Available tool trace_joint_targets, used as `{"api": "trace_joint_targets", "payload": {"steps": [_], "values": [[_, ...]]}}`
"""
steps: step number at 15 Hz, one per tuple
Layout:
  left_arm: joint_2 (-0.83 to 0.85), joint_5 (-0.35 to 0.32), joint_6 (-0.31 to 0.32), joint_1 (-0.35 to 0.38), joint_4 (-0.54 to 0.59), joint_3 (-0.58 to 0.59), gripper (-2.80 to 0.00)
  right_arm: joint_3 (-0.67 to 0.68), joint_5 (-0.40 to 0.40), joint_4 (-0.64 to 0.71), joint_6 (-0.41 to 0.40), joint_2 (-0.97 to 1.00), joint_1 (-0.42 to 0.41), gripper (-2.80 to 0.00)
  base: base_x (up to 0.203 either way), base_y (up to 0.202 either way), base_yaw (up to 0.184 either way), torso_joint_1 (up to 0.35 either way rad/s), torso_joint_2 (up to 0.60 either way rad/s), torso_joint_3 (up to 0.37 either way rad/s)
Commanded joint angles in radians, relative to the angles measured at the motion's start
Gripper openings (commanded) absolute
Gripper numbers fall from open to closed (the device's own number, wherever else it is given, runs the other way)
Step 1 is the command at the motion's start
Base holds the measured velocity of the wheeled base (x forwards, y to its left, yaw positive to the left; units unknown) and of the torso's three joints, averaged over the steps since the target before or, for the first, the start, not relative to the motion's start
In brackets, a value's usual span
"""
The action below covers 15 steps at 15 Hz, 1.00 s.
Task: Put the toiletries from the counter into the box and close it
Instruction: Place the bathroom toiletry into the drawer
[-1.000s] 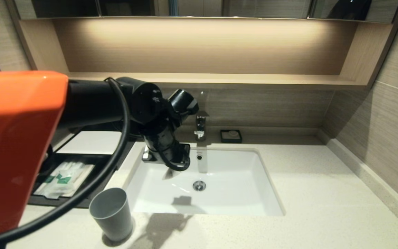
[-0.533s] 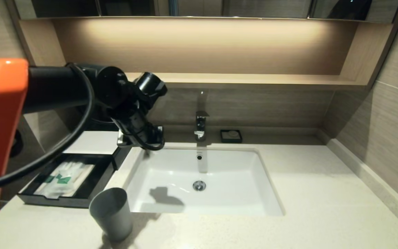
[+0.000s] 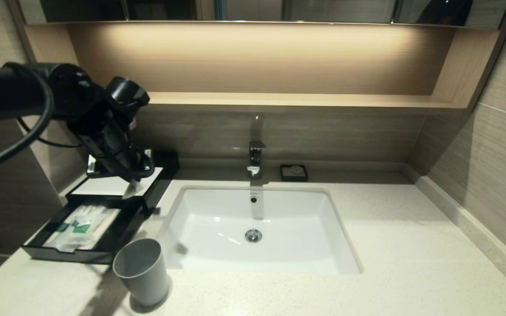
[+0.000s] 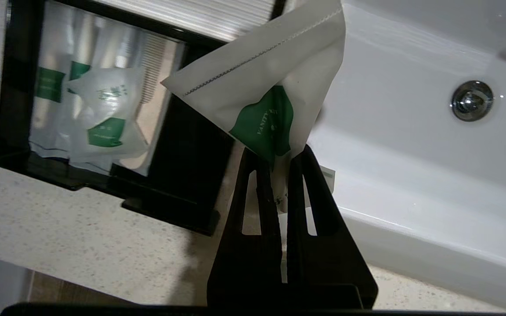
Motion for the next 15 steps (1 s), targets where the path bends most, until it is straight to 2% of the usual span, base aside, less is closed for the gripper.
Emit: {"api": "trace_joint_targets", "payload": {"steps": [1, 4, 9, 15], "values": [[-0.017, 0.0, 0.058, 0.072, 0.007, 0.024, -2.8, 0.002, 0.0, 0.0, 0.0, 0.0, 0.0, -2.8, 0.0, 0.0, 0.0, 0.0, 0.0, 0.0], [-0.012, 0.0, 0.111, 0.126, -0.004, 0.07, -2.8, 0.002, 0.0, 0.0, 0.0, 0.0, 0.0, -2.8, 0.0, 0.0, 0.0, 0.0, 0.0, 0.0], [0.001, -0.002, 0.183, 0.181, 0.005, 0.081, -2.8, 0.002, 0.0, 0.0, 0.0, 0.0, 0.0, -2.8, 0.0, 0.0, 0.0, 0.0, 0.0, 0.0], [0.018, -0.002, 0.325, 0.231, -0.002, 0.134, -2.8, 0.001, 0.0, 0.0, 0.0, -0.001, 0.0, -2.8, 0.0, 0.0, 0.0, 0.0, 0.0, 0.0]]}}
